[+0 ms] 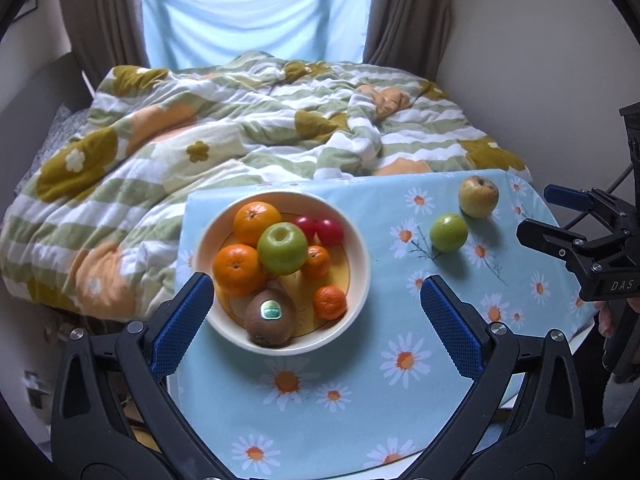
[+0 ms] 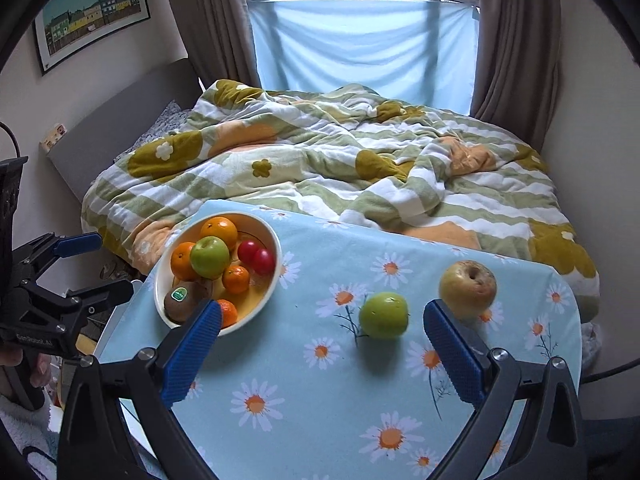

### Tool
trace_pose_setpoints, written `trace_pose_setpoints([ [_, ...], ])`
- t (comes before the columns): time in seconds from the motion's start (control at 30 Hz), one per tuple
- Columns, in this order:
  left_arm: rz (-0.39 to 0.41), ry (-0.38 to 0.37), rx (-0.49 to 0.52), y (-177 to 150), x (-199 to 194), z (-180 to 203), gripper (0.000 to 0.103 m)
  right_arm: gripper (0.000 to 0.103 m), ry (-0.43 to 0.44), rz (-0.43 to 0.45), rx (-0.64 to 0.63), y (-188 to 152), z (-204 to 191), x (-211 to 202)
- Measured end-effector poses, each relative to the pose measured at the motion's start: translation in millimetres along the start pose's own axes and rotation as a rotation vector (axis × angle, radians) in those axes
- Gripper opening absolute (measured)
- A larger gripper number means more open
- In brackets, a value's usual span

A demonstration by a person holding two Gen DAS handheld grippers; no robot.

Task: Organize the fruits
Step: 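Move both grippers back over the last green apple and brown apple, then grasp the green apple with the left gripper while the right gripper grasps the brown apple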

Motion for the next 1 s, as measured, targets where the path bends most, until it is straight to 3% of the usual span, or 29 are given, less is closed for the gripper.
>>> trace_pose_setpoints([
  [0.27, -0.009, 0.002, -0.049, 7.5, 29.2, 65.1, 0.103, 0.101, -0.019, -0.01, -0.063, -7.5, 69.8, -9.9],
  [0.53, -0.052, 0.025, -0.069, 1.7, 85.1, 121.6, 0.103, 0.101, 0.015, -0.095, -0.088, -24.0, 142.3, 22.2],
  [0.87, -0.103, 0.0, -0.035, -10.3, 161.4, 165.3, 0.103, 0.101, 0.067, -0.167, -0.114, -32.6, 182.6, 79.5],
  [1.0, -0.13, -0.003, -0.015, -15.9, 186.4, 175.6, 0.094, 0.101, 0.1, -0.182, -0.102, -35.4, 185.3, 96.4],
])
Point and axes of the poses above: each gripper's, at about its wrist camera, not at the fingertips, and x roughly the way its jaws point, z to its right, y to its top, the point moved 5 cm from there along x, roughly the way its jaws point, and after that the axes turned 5 degrees about z, right-handed, at the moved point
